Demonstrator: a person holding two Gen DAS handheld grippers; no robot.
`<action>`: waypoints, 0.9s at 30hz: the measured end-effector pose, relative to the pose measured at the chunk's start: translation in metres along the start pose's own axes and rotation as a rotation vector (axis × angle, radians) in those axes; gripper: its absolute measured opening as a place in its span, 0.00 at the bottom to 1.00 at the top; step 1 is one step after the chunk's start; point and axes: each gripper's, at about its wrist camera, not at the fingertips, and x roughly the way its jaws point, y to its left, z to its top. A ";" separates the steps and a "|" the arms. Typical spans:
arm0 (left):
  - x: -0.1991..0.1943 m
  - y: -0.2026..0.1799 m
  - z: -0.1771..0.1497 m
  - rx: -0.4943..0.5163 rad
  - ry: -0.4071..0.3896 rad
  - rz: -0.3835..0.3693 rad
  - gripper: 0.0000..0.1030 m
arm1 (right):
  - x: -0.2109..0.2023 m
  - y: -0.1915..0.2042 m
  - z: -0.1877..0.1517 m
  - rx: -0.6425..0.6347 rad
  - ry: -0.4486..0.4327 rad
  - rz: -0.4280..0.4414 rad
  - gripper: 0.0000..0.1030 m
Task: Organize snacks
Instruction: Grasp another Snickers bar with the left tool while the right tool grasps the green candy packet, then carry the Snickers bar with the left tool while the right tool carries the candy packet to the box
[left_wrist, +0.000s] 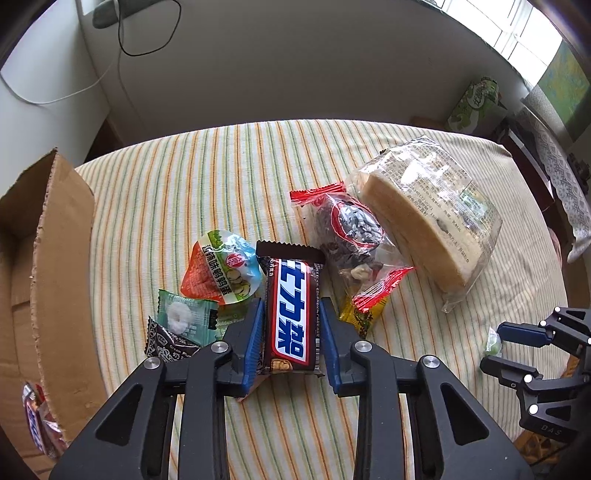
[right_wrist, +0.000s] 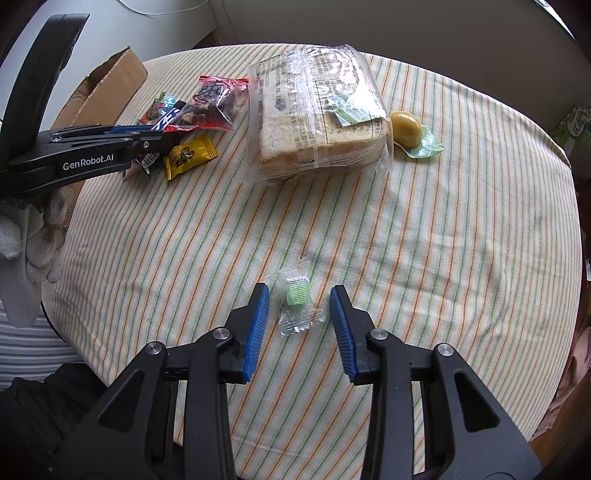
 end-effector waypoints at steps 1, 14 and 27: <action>0.000 0.000 0.000 -0.001 -0.001 -0.002 0.27 | 0.000 0.000 0.000 -0.003 0.000 -0.003 0.33; -0.007 0.004 -0.003 -0.027 -0.028 -0.014 0.27 | -0.014 0.001 -0.009 0.008 -0.016 0.011 0.23; -0.037 0.017 -0.012 -0.070 -0.071 -0.036 0.27 | -0.041 0.008 -0.001 0.023 -0.062 0.017 0.23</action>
